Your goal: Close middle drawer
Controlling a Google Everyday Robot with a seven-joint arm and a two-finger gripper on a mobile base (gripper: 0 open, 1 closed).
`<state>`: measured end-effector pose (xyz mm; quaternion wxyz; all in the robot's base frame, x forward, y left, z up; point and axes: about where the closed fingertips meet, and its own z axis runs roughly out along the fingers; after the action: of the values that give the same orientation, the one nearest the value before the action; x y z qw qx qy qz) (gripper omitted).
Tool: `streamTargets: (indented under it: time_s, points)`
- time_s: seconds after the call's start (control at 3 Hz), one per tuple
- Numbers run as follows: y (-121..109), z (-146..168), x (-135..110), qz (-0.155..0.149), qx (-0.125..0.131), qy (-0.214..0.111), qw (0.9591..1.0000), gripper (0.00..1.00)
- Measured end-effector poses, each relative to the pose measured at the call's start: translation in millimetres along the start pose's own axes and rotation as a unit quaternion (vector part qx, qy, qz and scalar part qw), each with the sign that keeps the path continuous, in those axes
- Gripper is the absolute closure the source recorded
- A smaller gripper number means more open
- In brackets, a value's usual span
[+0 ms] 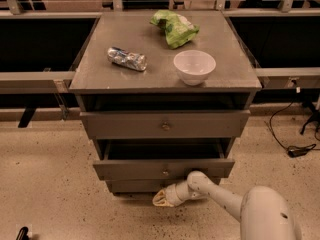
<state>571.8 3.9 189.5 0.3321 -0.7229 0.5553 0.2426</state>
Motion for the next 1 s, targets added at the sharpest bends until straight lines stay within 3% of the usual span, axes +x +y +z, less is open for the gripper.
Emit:
streamTargets:
  time_s: [0.33,0.67,1.0]
  points:
    - [-19.3,-7.6,-5.7,-0.017,0.013,-0.002,0.9998,1.0]
    - [-56.3,-30.0,-9.1,-0.033,0.036,-0.007,0.9988,1.0]
    - [-63.5,-33.4,-10.0,-0.035,0.04,-0.01,0.9985,1.0]
